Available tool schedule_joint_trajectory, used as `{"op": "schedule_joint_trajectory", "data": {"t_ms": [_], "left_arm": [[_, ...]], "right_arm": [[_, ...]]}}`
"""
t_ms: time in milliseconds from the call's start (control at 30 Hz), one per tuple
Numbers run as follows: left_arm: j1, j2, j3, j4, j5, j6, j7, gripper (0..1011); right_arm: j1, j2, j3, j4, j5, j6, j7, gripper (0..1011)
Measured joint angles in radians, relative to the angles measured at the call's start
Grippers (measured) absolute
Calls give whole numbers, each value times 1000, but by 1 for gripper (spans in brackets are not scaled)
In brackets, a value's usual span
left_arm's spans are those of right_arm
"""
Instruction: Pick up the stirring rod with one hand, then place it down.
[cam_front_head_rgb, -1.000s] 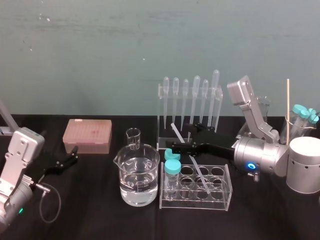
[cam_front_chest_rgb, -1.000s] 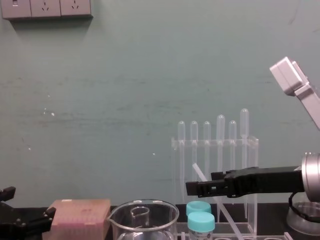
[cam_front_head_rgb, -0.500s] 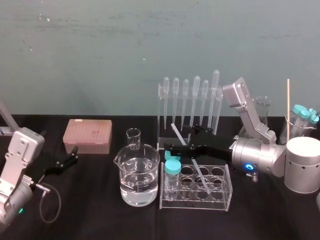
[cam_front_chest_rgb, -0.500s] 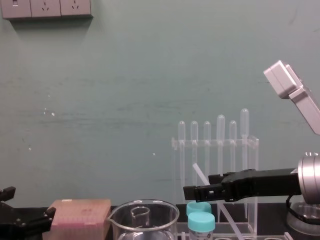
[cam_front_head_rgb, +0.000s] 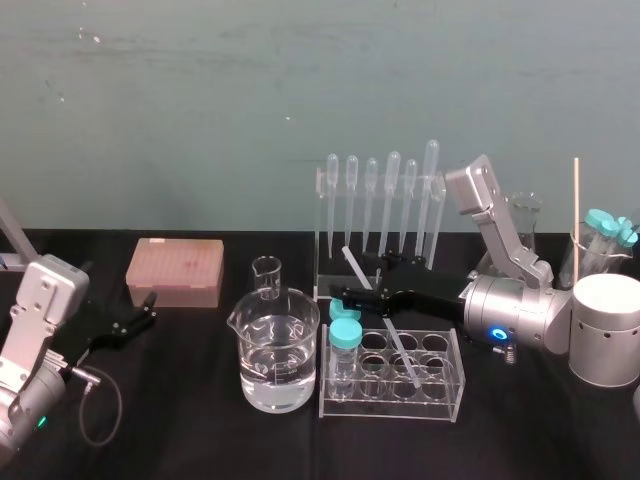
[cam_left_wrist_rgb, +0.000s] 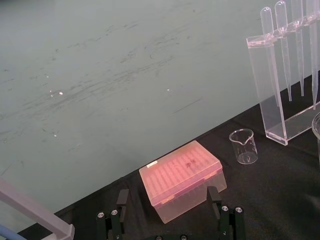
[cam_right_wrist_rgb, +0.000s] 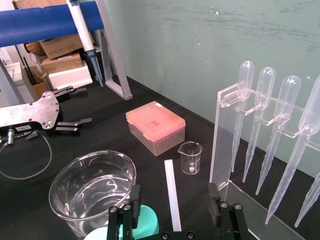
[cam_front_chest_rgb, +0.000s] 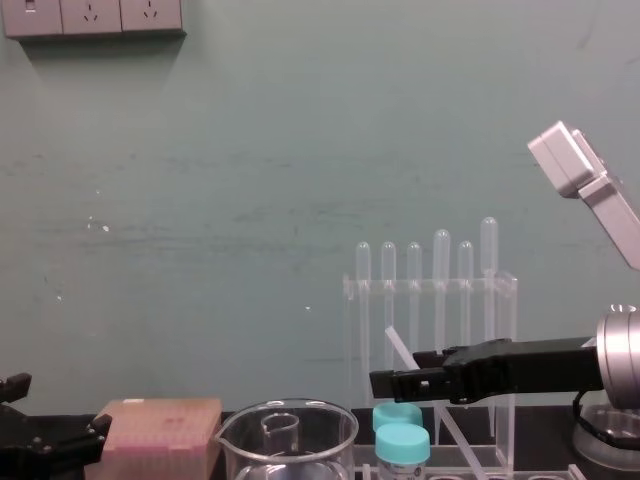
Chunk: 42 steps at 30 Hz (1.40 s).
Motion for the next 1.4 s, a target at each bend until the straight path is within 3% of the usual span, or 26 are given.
{"op": "schedule_joint_trajectory", "data": {"t_ms": [833, 1233, 1400], "left_arm": [[0, 0, 0, 0, 0, 0, 0, 1000], [0, 0, 0, 0, 0, 0, 0, 1000], [0, 0, 0, 0, 0, 0, 0, 1000]], "right_arm": [[0, 0, 1, -1, 3, 2, -1, 94], [0, 0, 1, -1, 3, 1, -1, 67], [-33, 5, 20, -28, -36, -129, -20, 67]]}}
